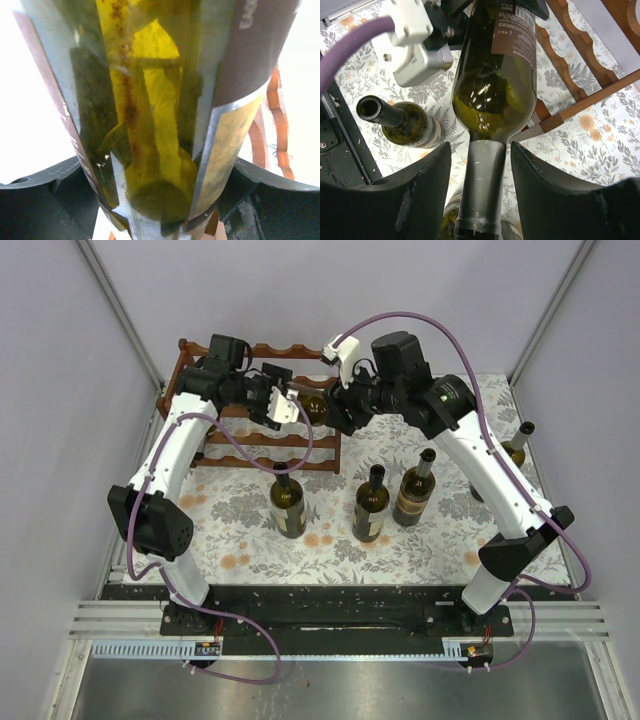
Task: Put the wine bottle on the wine rack
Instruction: Place the wine bottle in the wine rack.
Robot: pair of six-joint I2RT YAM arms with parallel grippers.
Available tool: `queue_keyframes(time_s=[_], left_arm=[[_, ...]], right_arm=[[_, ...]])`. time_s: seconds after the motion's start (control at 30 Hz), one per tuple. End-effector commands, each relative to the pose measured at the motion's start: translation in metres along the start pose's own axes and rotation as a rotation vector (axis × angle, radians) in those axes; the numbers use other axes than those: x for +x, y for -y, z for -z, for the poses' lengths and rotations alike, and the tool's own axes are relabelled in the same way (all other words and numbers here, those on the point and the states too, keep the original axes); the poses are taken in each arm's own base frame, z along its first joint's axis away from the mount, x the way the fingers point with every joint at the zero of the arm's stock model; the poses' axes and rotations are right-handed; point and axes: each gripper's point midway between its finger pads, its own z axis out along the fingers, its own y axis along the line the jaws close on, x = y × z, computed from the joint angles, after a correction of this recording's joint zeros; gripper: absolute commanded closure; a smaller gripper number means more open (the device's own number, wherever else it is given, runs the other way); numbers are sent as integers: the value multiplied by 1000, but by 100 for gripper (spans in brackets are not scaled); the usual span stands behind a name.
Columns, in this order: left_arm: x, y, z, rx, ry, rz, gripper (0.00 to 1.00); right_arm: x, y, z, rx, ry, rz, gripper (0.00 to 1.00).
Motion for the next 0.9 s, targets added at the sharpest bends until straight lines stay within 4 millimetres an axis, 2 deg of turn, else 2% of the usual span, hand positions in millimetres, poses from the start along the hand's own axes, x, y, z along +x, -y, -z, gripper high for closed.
queue_keyframes(time_s=[0.0,0.1,0.3,0.47,0.67,0.87], left_arm=[[-29,-53,39,-151,-74,-282,100],[-34,-58,43,-150,-98,-338,100],[-31,-71,55,-161,-192,-447,100],[-23,-85,64,-166,-284,-523,100],[-35,-99,74,-206,-287,-552,100],[-45,-99,78,-210,-286,-591,100]], right_arm=[[-11,-15,19,-37,44,29,40],[-6,-14,14,-37,22,24,40],[9,-15,6,-44,-38,10,37],[18,-18,4,-64,-71,-6,29],[29,-20,-7,-68,-105,-18,23],[30,-8,-17,-22,-121,-15,22]])
